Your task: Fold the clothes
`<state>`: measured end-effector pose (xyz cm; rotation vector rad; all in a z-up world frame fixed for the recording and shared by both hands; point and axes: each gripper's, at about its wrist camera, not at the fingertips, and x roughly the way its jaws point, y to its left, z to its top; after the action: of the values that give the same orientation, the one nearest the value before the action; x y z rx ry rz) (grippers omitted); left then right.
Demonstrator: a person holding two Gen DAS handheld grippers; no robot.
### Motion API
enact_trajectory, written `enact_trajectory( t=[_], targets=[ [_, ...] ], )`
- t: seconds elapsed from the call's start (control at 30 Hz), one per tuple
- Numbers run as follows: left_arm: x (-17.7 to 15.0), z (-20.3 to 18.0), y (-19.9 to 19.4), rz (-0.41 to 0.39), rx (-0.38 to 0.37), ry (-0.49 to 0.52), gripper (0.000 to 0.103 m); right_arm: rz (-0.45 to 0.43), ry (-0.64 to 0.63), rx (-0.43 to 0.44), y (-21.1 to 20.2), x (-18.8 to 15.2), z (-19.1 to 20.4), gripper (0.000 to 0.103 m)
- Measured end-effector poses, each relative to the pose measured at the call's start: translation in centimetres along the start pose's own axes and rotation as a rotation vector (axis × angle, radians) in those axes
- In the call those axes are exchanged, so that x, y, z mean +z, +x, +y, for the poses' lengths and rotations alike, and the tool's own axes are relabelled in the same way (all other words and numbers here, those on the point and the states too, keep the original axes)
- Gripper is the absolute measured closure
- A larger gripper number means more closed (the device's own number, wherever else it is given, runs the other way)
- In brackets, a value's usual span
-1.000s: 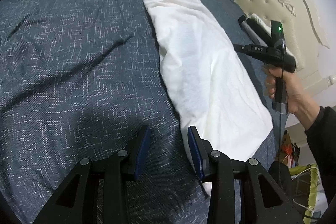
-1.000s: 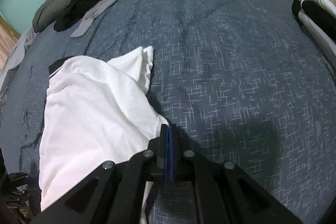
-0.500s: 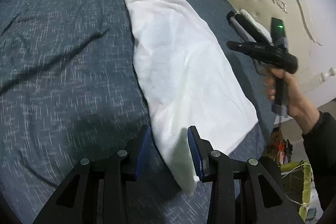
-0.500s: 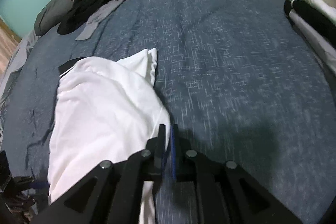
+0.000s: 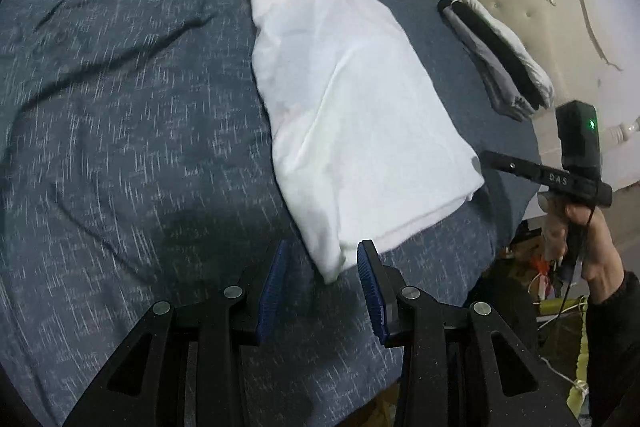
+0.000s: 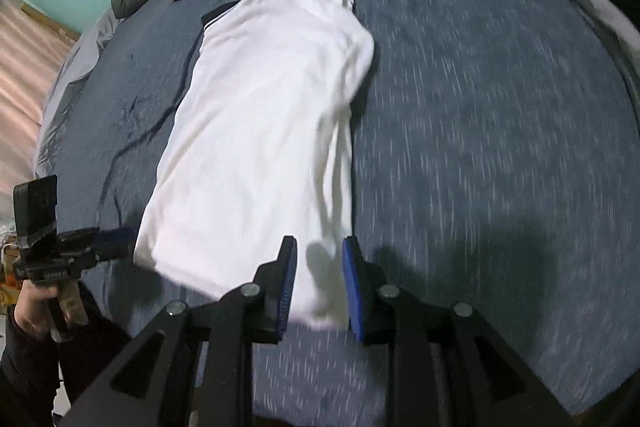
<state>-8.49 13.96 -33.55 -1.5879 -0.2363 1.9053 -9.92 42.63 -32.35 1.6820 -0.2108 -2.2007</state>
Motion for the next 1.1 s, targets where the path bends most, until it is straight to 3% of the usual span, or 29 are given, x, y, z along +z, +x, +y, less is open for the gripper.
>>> enact_trajectory(
  t=[0.37, 0.43, 0.47, 0.5, 0.57, 0.9, 1.1],
  targets=[
    [0.2, 0.1, 1.2, 0.02, -0.036, -0.028, 0.064, 0.0, 0.068, 0.047, 0.8, -1.6, -0.8, 0.08],
    [0.3, 0.1, 1.6, 0.021, -0.045, -0.033, 0.07, 0.006, 0.057, 0.059, 1.1, -1.7, -0.6, 0.08],
    [0.4, 0.0, 1.7, 0.023, -0.05, -0.028, 0.079, 0.009, 0.049, 0.058, 1.2, -1.8, -0.4, 0.08],
    [0.4, -0.1, 1.9, 0.025, -0.056, -0.023, 0.089, 0.008, 0.043, 0.058, 1.2, -1.8, -0.3, 0.084],
    [0.5, -0.3, 1.7, 0.023, -0.062, -0.01, 0.099, 0.0, 0.036, 0.063, 1.1, -1.9, -0.2, 0.094],
    [-0.3, -1.7, -0.5, 0.019, -0.061, 0.08, 0.1, -0.002, -0.012, 0.072, -1.7, -2.2, 0.0, 0.1],
    [-1.0, -1.6, 2.2, 0.099, -0.003, 0.084, 0.099, 0.037, -0.019, 0.021, -0.3, -3.3, -1.1, 0.101]
  ],
)
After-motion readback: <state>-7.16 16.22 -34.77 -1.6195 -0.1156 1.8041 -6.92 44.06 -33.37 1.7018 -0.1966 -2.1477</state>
